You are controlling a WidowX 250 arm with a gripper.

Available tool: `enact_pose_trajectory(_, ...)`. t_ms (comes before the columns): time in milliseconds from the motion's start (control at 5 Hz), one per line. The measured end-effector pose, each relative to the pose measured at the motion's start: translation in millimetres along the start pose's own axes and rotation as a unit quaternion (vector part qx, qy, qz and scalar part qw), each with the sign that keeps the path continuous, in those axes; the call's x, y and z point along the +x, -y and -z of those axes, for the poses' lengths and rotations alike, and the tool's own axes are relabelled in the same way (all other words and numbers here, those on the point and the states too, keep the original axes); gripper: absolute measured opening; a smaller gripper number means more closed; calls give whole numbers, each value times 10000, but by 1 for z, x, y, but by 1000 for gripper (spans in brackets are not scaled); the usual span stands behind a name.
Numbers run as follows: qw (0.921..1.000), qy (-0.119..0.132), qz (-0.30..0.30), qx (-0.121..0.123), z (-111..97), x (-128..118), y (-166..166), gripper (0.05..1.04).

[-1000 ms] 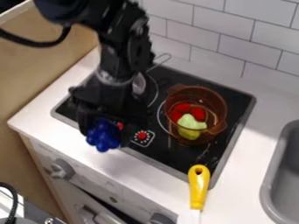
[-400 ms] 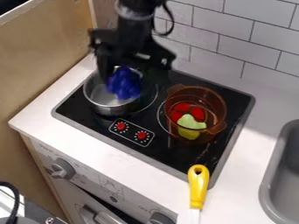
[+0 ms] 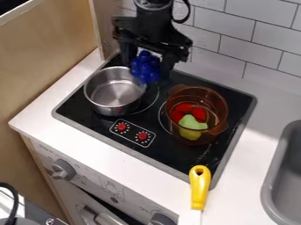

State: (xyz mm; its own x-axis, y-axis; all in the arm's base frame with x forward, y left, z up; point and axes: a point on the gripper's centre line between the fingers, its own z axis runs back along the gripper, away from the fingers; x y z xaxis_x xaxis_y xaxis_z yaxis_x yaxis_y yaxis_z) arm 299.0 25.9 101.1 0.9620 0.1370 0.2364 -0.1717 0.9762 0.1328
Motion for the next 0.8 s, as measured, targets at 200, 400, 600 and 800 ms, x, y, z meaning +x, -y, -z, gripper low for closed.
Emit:
enact_pose_trajectory(200, 9977, 425, -98, -514, 7, 16, 6, 813)
enact_pose_trajectory(400, 9938, 715, -155, -838, 17, 19, 12, 813)
enact_pose_trajectory(600, 9908, 969, -268, -907, 29, 23, 20, 813)
enact_pose_trajectory(800, 9872, 1282, -420, -847, 40, 32, 26, 813)
